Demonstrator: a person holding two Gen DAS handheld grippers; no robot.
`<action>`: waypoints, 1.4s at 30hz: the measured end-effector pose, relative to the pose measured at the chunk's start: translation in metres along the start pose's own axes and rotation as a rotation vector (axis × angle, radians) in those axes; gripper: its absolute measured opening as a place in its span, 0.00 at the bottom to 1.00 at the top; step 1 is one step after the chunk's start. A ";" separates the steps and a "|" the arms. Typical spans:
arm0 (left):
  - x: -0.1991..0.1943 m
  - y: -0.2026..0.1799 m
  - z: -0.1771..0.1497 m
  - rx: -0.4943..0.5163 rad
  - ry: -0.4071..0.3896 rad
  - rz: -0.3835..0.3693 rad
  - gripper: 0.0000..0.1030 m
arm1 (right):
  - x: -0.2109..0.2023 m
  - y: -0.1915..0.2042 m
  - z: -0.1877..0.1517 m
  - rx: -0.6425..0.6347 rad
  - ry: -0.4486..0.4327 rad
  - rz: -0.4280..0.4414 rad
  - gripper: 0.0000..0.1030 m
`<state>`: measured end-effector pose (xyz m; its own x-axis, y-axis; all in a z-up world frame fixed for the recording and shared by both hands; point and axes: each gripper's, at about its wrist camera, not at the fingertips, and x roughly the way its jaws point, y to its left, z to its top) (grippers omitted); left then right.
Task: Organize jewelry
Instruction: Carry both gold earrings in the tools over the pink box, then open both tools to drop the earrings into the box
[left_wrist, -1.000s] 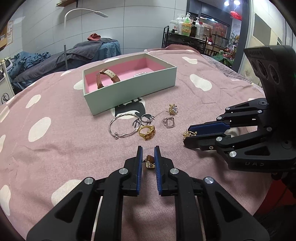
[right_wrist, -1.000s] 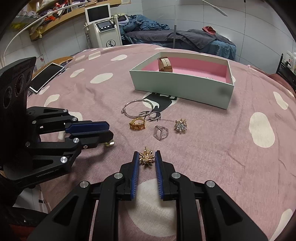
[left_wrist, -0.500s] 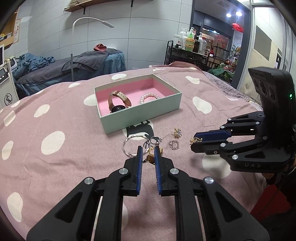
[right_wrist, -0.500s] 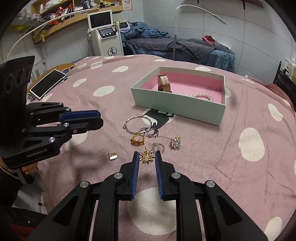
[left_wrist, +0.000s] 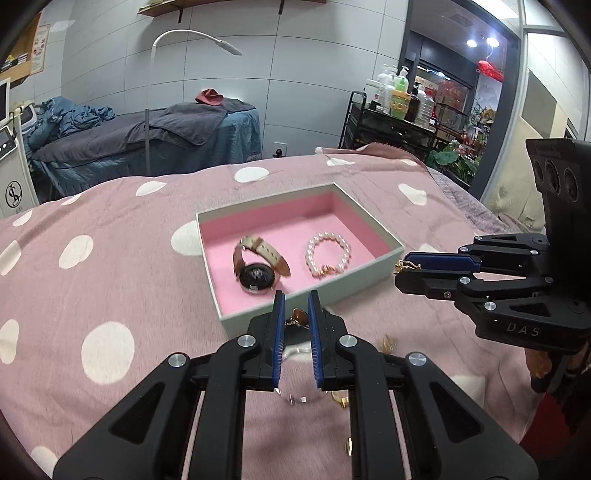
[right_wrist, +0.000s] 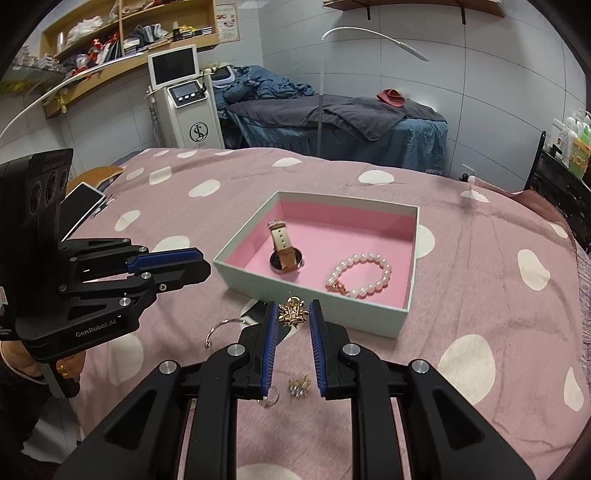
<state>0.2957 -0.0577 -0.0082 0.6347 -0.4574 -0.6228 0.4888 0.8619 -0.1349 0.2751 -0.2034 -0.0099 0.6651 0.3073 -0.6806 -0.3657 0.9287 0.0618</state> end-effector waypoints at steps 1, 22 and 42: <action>0.005 0.003 0.005 -0.007 0.004 0.001 0.13 | 0.004 -0.003 0.005 0.008 -0.001 -0.007 0.16; 0.084 0.026 0.030 -0.055 0.156 0.036 0.13 | 0.092 -0.034 0.039 0.037 0.169 -0.088 0.16; 0.058 0.022 0.033 -0.069 0.056 0.059 0.65 | 0.090 -0.032 0.032 0.023 0.136 -0.102 0.37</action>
<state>0.3631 -0.0725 -0.0216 0.6258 -0.3941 -0.6732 0.4077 0.9010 -0.1485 0.3675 -0.1991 -0.0502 0.6031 0.1815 -0.7768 -0.2845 0.9587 0.0031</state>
